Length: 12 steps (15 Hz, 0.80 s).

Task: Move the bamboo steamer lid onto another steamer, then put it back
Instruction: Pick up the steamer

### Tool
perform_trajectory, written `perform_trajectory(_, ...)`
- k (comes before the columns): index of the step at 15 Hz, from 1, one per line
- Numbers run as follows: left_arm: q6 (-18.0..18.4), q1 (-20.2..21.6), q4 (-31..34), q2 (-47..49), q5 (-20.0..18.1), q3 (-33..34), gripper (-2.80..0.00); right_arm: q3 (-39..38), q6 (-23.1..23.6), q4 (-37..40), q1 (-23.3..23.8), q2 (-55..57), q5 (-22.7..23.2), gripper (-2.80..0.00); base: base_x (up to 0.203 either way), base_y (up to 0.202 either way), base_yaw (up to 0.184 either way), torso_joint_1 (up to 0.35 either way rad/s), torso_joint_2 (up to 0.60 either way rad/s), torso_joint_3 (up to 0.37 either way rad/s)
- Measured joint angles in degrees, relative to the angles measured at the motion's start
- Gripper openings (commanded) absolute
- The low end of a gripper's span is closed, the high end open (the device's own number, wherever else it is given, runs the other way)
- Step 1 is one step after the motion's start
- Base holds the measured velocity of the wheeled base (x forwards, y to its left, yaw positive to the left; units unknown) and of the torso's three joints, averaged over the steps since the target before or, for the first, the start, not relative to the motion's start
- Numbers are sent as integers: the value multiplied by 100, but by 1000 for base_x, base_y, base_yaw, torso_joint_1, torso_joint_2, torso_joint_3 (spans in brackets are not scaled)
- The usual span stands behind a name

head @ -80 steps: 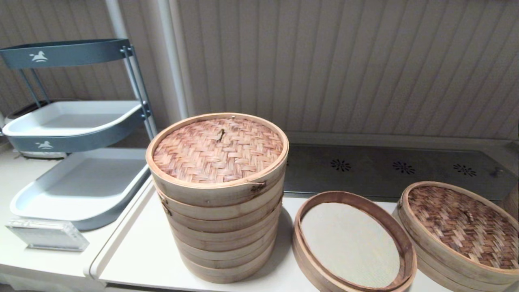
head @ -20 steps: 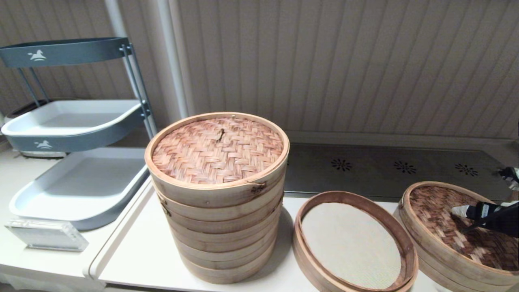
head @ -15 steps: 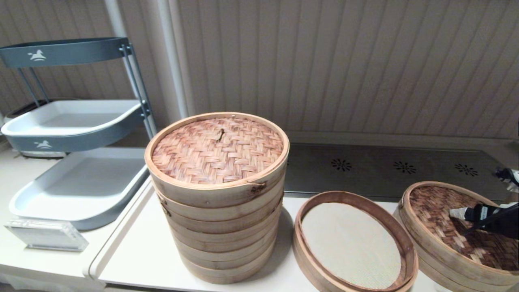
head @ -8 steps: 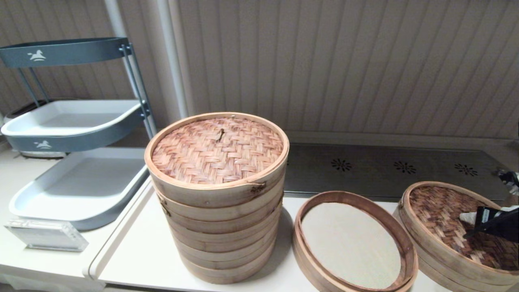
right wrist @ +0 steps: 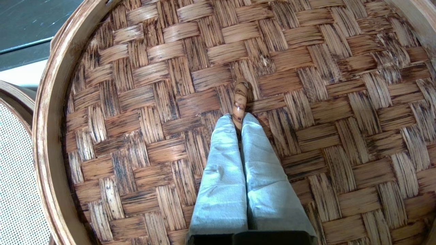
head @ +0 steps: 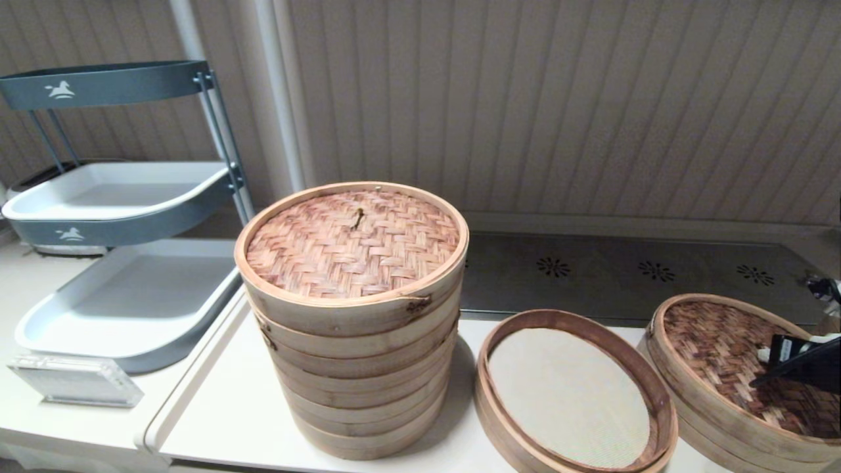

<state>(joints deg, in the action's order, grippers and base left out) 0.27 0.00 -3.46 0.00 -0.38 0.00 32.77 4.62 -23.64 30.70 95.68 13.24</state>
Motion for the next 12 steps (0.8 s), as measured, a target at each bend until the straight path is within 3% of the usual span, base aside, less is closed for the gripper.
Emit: perform_trajectory(12, 0, 2, -1, -1, -3, 0, -280, 79, -22, 32, 0, -522, -23, -280, 0, 0, 0, 0, 0, 0)
